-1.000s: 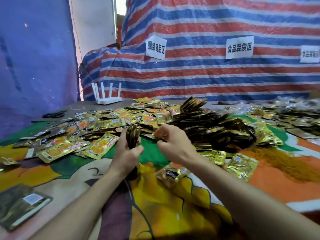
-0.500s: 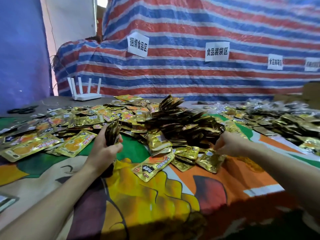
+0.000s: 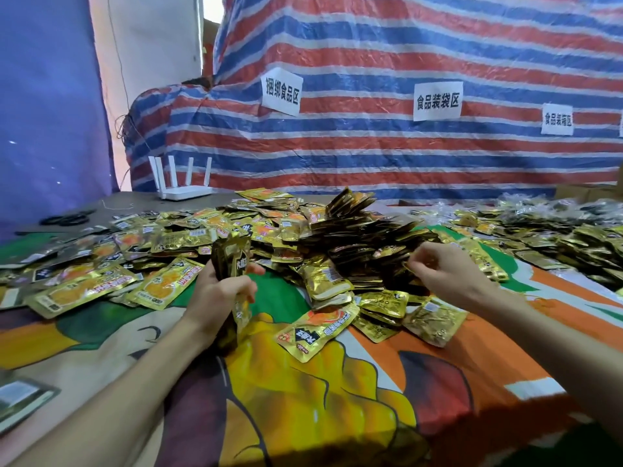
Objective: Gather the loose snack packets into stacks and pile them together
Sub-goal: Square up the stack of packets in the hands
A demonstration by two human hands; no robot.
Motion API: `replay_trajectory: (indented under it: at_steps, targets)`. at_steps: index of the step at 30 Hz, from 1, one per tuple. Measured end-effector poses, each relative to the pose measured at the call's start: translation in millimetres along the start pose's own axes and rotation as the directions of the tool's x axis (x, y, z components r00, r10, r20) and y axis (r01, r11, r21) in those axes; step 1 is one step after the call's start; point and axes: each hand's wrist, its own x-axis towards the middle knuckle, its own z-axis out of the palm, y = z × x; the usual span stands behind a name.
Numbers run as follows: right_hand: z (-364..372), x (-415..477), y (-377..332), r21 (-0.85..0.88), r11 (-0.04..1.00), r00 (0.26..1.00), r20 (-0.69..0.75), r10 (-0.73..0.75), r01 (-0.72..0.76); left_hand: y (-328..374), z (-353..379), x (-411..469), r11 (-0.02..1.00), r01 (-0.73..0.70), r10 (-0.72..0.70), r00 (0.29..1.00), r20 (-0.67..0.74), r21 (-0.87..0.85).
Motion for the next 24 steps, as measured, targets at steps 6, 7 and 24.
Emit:
replay_trajectory:
  at_steps: [6,7,24]
  targets:
    - [51.2,4.4,-102.0,0.655,0.752,0.983,0.175,-0.059,-0.072,7.4,-4.2,-4.1,0.955,0.259,-0.243,0.963,0.119,-0.145]
    - [63.4,7.5,-117.3,0.704,0.702,0.973,0.218,-0.073,-0.105,8.3,-4.5,-4.2,0.943,0.286,-0.266,0.955,0.129,-0.168]
    - [130.8,25.0,-145.5,0.848,0.368,0.878,0.458,-0.142,-0.382,8.9,-10.9,10.7,0.693,0.384,-0.319,0.922,0.217,-0.610]
